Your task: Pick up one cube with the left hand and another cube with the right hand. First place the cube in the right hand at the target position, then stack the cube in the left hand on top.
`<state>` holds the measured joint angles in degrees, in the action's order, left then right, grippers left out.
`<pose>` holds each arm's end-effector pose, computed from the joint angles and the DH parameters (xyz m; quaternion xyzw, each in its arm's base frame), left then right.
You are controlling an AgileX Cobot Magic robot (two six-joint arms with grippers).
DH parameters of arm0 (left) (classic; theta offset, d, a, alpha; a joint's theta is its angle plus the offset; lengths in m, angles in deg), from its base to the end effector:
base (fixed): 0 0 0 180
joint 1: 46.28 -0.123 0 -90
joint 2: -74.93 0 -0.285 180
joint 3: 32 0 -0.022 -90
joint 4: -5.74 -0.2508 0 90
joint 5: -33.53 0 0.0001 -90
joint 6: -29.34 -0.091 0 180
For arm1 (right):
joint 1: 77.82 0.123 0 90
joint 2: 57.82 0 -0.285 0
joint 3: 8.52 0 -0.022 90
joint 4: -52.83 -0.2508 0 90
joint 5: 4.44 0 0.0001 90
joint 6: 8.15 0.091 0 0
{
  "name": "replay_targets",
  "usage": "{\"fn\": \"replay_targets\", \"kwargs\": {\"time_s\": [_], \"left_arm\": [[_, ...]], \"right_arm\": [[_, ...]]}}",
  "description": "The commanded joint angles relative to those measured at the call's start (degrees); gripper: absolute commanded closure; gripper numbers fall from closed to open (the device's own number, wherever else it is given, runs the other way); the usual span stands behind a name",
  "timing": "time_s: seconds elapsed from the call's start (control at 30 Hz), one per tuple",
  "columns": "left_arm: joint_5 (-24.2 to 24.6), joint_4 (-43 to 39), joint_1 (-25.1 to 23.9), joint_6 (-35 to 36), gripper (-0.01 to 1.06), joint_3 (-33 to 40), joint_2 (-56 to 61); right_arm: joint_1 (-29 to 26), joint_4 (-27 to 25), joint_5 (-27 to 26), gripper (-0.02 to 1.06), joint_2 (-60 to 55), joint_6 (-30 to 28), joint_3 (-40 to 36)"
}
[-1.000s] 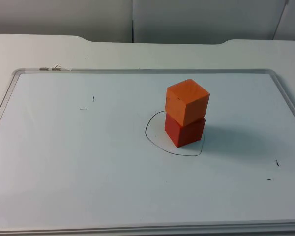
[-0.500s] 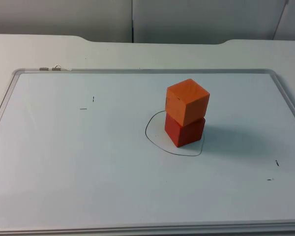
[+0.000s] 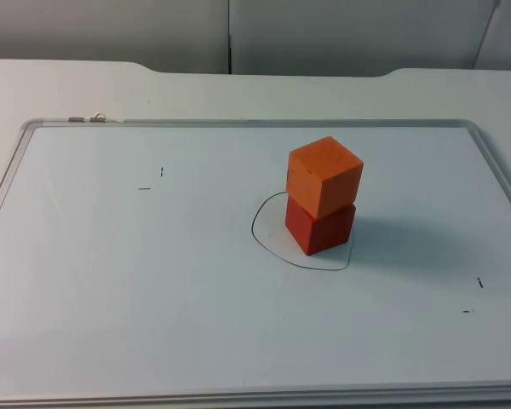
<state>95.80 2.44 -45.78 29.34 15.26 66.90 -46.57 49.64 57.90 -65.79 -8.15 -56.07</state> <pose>-0.0080 0.0047 0.2816 0.0020 0.8548 0.0265 0.5182 -0.0088 -0.0001 0.2801 -0.2322 0.8241 0.1657 0.4893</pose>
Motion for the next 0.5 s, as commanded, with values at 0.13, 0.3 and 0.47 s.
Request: {"fn": "replay_targets", "kwargs": {"time_s": [0.13,0.3,0.47], "left_arm": [[-0.51,-0.10,-0.21,0.38,0.00,0.55,0.24],[-0.51,-0.10,-0.21,0.38,0.00,0.55,0.24],[-0.51,-0.10,-0.21,0.38,0.00,0.55,0.24]], "right_arm": [[-4.88,-0.11,-0.63,0.00,0.18,0.00,-0.53],[-16.01,-0.11,-0.63,0.00,0.18,0.00,-0.53],[-26.19,-0.11,-0.63,0.00,0.18,0.00,-0.53]]}}
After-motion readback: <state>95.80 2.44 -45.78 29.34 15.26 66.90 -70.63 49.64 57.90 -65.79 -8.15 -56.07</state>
